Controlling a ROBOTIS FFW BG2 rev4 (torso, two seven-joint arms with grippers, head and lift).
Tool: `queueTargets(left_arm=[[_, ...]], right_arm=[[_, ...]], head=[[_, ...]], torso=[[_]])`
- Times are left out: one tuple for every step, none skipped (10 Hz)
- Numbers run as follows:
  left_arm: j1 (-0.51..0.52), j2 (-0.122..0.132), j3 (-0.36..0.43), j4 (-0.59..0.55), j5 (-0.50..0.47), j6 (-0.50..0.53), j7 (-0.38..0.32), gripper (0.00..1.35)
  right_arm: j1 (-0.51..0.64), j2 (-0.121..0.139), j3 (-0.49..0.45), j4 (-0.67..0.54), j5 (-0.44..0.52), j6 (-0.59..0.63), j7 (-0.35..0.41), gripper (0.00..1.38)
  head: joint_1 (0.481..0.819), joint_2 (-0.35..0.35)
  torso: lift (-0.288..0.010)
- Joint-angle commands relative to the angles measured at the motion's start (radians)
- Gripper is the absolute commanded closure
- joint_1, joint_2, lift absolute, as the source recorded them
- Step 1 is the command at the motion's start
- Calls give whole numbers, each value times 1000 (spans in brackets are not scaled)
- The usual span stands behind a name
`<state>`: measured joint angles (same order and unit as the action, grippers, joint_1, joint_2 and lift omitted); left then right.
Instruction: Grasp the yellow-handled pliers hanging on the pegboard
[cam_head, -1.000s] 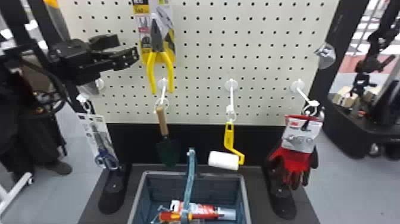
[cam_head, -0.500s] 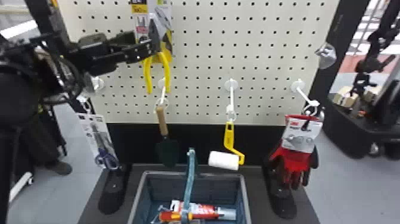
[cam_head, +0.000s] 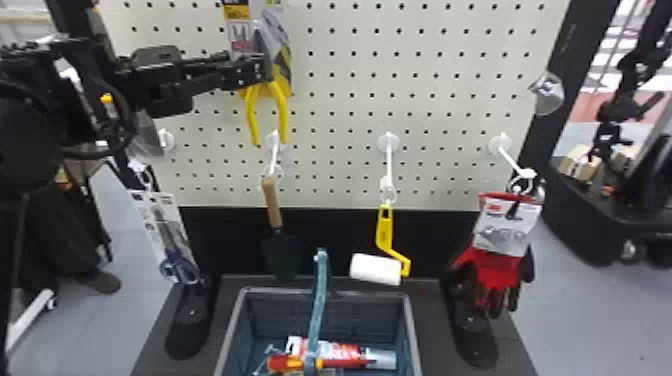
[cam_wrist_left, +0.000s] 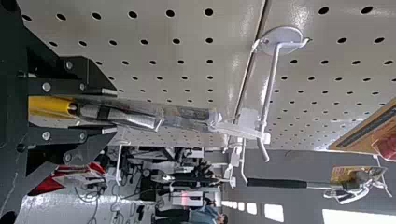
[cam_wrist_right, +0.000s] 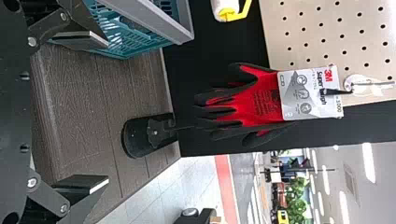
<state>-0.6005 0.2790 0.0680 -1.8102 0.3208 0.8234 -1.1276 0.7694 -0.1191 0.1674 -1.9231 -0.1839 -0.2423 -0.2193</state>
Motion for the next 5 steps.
queueTargets(left_arm=[[2,2,1,0,4,6,0,1176],[2,2,4,0,6,5,0,1217],[2,3,6,0,12,3,0,1217],[6,3,7,0,18,3,2,1217],[8,3,6,0,21,5,2,1219]], right_arm=[[0,-1,0,0,0,0,0,262],[0,1,0,0,0,0,0,262],[0,1,0,0,0,0,0,263],[0,1,0,0,0,0,0,262],[0,1,0,2,0,0,0,263]], head=[[549,0],[549,0],[549,0],[549,0],[549,0]], torso=[[-100],[-100],[-100],[-100],[-100]])
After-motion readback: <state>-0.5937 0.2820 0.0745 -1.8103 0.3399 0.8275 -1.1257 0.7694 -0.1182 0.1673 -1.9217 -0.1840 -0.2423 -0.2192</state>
